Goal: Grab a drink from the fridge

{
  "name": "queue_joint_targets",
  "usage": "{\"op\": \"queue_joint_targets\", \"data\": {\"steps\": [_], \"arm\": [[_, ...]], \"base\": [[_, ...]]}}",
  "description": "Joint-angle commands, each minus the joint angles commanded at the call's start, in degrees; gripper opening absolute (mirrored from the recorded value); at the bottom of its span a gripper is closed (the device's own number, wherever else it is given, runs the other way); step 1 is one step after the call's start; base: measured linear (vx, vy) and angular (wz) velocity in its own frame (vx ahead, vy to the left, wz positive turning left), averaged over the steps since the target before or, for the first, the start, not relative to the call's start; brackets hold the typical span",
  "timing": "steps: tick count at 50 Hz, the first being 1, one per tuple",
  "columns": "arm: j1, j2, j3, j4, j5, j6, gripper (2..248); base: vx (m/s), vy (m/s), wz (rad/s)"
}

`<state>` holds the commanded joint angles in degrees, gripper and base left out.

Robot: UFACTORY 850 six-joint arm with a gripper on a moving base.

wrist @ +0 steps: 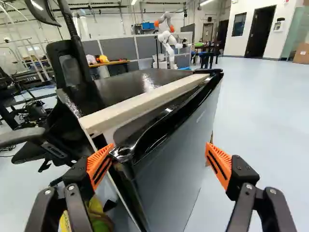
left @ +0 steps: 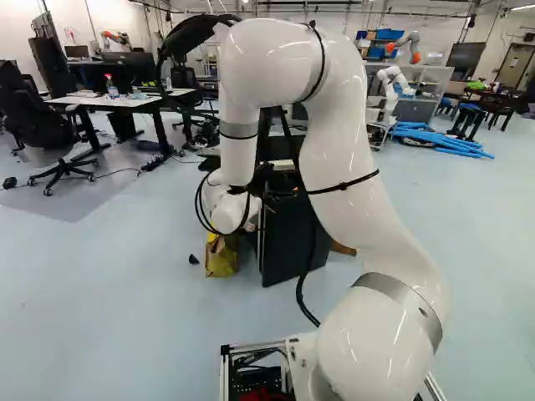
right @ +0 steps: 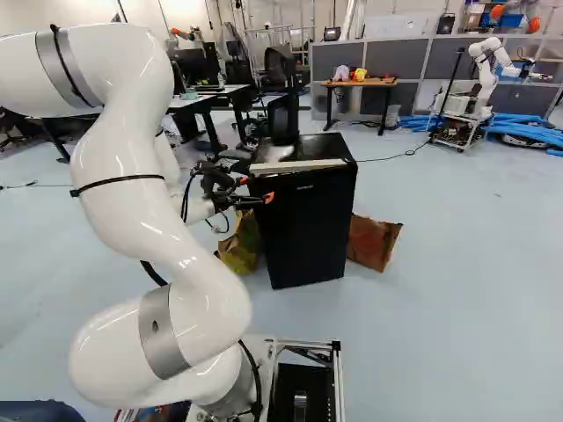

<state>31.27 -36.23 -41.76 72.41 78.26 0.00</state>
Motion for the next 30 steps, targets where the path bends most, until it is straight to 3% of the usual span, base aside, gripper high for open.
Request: {"op": "queue_joint_targets", "data": {"steps": [30], "arm": [[0.5,0.7,1.4,5.0,1.9,0.0,247]], "base": [[0.000,0.000,0.000]]}}
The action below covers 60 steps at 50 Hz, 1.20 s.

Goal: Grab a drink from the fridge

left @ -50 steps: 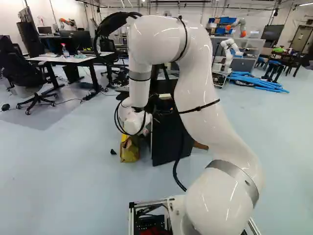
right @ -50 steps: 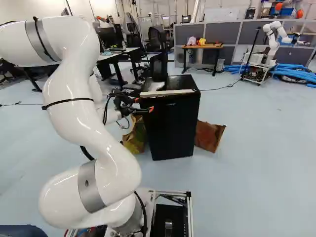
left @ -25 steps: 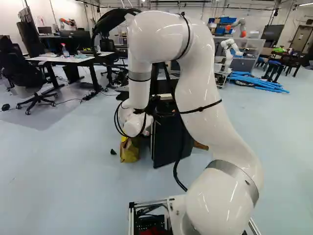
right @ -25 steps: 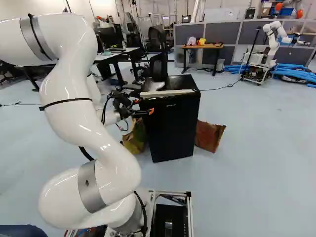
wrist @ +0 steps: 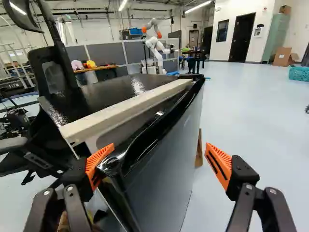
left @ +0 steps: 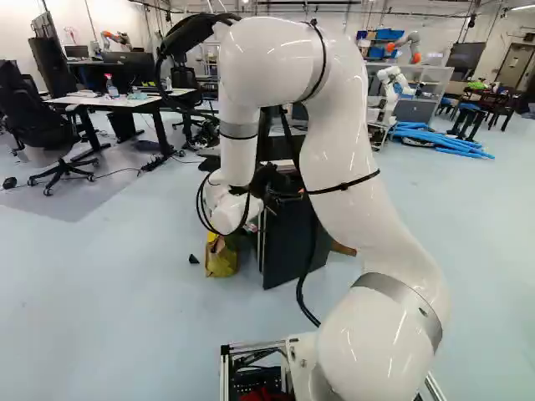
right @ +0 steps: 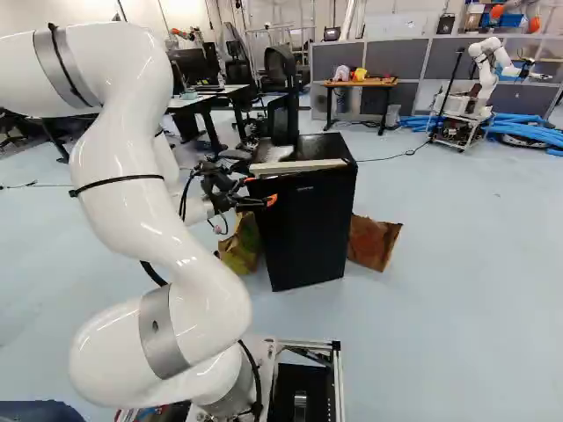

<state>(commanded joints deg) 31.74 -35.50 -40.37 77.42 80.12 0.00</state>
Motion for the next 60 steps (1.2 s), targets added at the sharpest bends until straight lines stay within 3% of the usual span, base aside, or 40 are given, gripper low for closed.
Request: {"op": "queue_joint_targets", "data": {"steps": [14,60], "arm": [[1.6,2.1,4.1,2.4,0.5,0.0,247],[10.0,9.7,21.5,10.3,1.9,0.0,247]], "base": [[0.000,0.000,0.000],[0.000,0.000,0.000]]}}
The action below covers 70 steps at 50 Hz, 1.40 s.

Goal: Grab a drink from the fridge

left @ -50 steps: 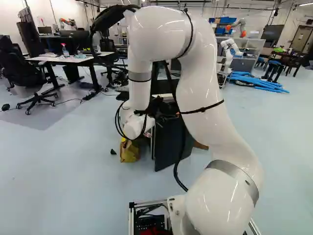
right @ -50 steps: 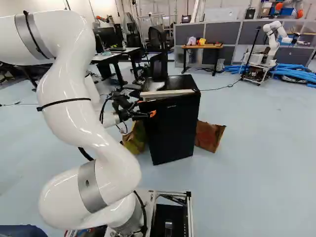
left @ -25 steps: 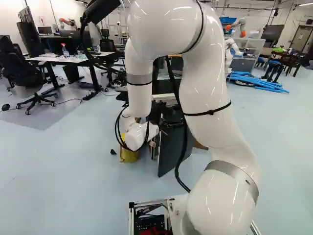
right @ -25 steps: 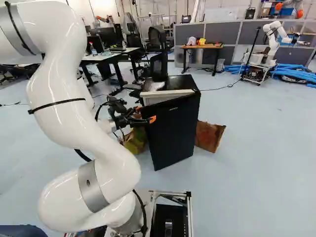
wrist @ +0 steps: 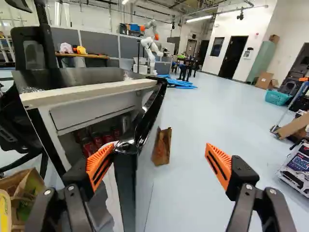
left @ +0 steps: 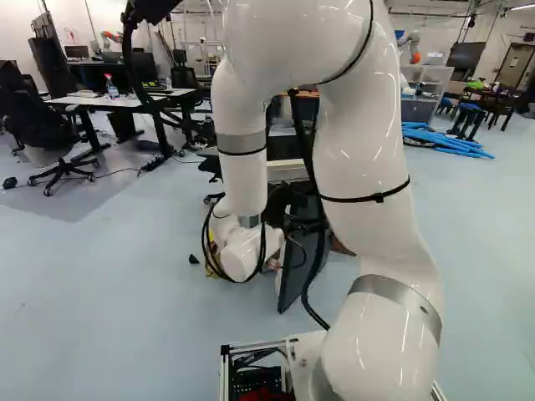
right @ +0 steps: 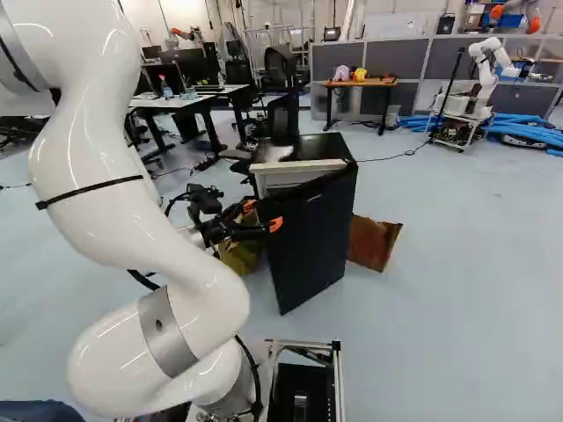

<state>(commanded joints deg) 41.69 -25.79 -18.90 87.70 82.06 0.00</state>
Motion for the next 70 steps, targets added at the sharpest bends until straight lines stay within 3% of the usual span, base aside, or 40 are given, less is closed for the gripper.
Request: {"op": "queue_joint_targets", "data": {"steps": [26,53,61,70], "arm": [[-0.4,0.6,2.1,4.8,0.7,0.0,247],[-1.1,1.0,5.9,12.9,0.7,0.0,247],[-2.0,0.9,6.6,15.5,0.7,0.0,247],[-4.5,1.0,6.2,18.1,0.7,0.0,247]], "base": [[0.000,0.000,0.000],[0.000,0.000,0.000],[0.000,0.000,0.000],[0.000,0.000,0.000]]}}
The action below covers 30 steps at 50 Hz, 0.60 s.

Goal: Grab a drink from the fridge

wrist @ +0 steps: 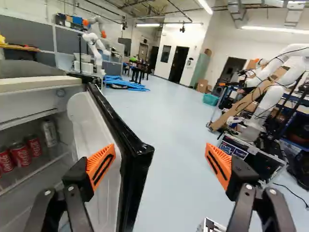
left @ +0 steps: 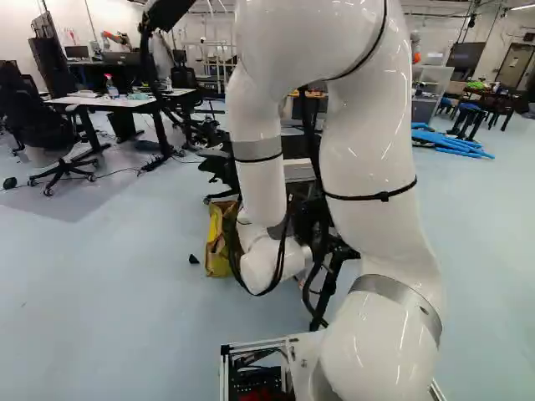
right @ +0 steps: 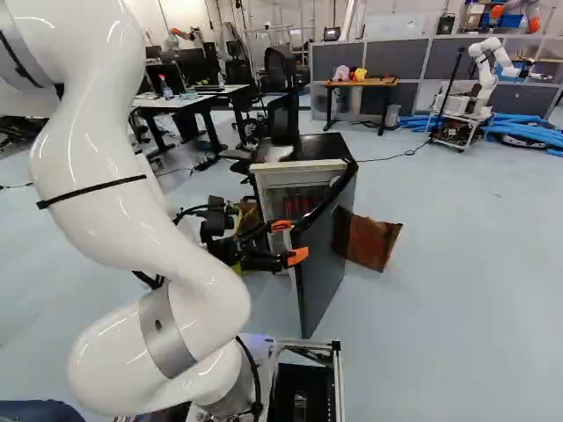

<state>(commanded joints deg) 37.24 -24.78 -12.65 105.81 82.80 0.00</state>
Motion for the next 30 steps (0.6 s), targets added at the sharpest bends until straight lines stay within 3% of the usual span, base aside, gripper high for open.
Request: {"op": "queue_joint_targets", "data": {"steps": [30], "arm": [[-15.1,1.3,-6.5,5.4,-0.2,0.0,247]], "base": [[0.000,0.000,0.000]]}}
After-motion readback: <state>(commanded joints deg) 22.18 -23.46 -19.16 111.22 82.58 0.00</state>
